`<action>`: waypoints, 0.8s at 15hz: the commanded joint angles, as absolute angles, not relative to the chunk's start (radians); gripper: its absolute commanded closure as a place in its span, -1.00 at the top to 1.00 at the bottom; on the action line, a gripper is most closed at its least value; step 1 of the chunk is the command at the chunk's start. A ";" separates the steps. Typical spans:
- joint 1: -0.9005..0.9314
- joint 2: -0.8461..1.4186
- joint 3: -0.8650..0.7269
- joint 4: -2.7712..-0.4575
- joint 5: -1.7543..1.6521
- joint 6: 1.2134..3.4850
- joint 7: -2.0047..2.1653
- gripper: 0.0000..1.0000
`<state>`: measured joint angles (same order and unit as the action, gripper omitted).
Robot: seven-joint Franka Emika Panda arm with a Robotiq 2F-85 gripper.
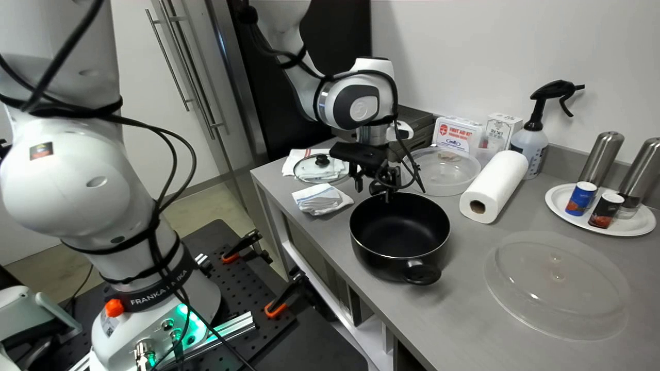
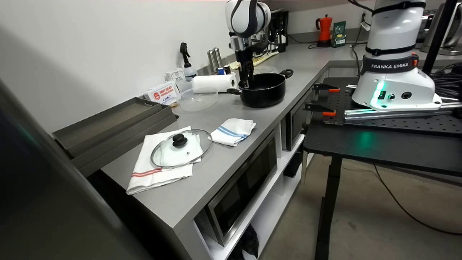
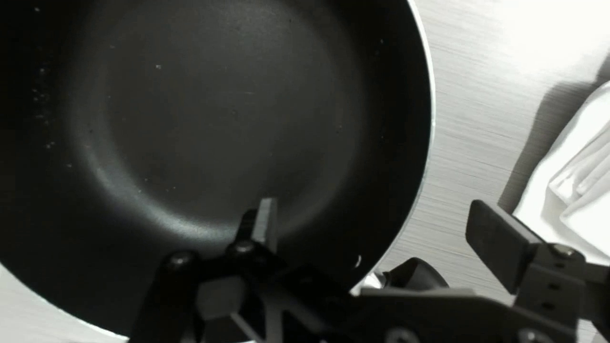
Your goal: Move the pot
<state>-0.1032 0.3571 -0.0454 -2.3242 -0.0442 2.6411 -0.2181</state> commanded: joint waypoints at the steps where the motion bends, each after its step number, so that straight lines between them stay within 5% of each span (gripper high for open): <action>1: -0.124 0.397 -0.018 -2.303 -0.007 2.660 -0.233 1.00; 11: -0.147 0.427 0.004 -2.323 0.009 2.685 -0.239 1.00; 12: -0.148 0.428 0.007 -2.325 0.010 2.689 -0.240 0.50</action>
